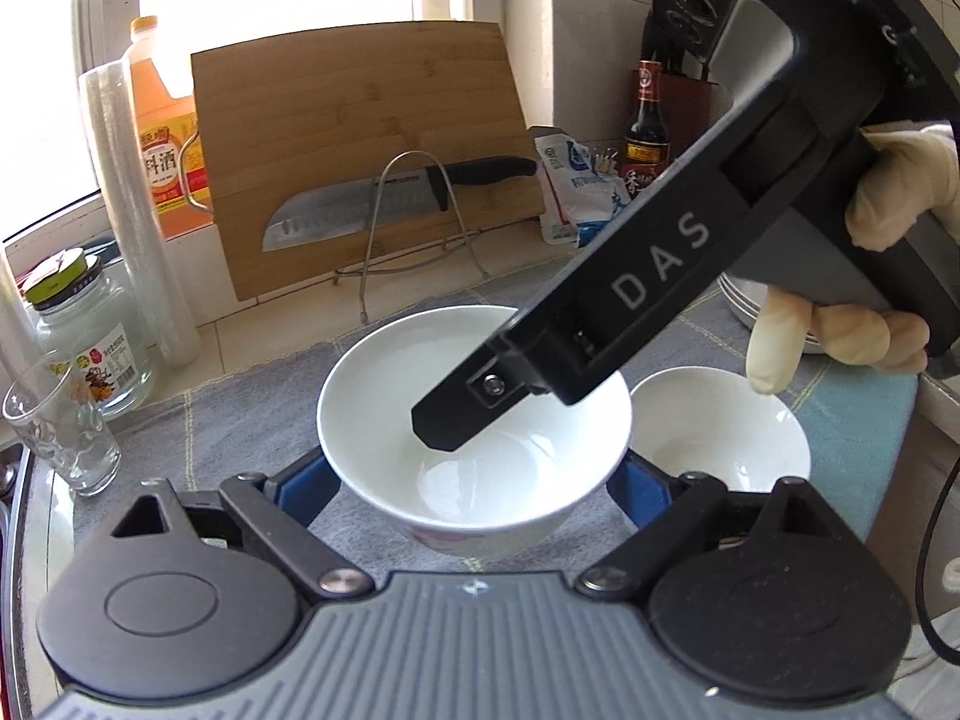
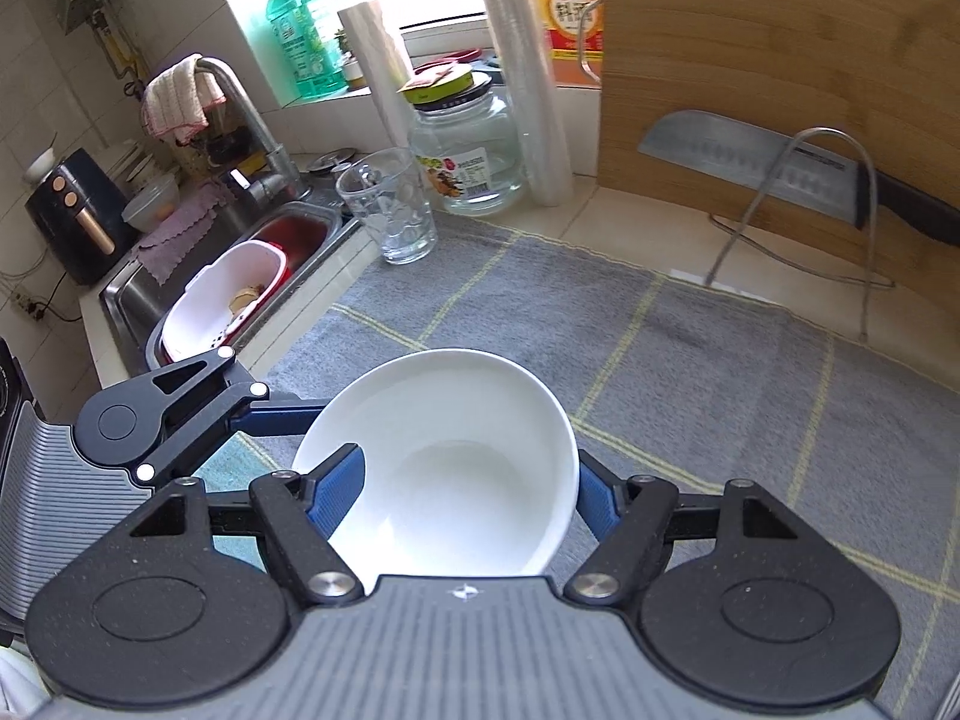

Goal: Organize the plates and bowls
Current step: 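Lift the white bowl with the right tool and carry it to the bowl stack, then lower the white bowl onto the bowl stack and open the right tool, then close the right tool around the rim of the three-bowl stack, then lift the bowl stack with the right tool and carry it over the plate stack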

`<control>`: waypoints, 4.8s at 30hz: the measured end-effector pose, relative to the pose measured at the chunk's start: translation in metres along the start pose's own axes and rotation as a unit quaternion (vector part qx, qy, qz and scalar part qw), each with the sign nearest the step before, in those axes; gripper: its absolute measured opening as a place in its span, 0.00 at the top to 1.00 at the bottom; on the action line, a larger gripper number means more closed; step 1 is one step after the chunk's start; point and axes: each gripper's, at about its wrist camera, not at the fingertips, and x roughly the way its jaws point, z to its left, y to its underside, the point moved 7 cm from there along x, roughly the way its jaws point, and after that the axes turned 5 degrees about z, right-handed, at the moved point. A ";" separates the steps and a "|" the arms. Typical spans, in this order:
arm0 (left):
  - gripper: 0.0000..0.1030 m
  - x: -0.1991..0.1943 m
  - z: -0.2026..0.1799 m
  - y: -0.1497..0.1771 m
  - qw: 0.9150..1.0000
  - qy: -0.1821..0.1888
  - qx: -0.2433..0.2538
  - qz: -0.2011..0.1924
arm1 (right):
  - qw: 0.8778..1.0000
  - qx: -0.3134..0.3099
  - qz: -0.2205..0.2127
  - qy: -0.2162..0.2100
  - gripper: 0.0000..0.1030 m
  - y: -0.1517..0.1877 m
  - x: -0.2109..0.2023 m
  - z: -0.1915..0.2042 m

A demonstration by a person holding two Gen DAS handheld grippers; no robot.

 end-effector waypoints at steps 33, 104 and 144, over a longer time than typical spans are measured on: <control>0.09 0.027 -0.090 -0.008 0.991 0.113 0.068 0.024 | 0.992 0.108 -0.017 0.067 0.23 0.087 -0.053 -0.058; 0.03 0.072 -0.078 0.057 0.969 0.160 0.157 0.103 | 0.981 0.030 0.015 0.189 0.00 0.177 -0.035 -0.054; 0.11 0.079 -0.081 0.028 0.930 0.246 0.257 0.099 | 0.977 -0.196 0.043 0.069 0.06 0.155 0.005 -0.053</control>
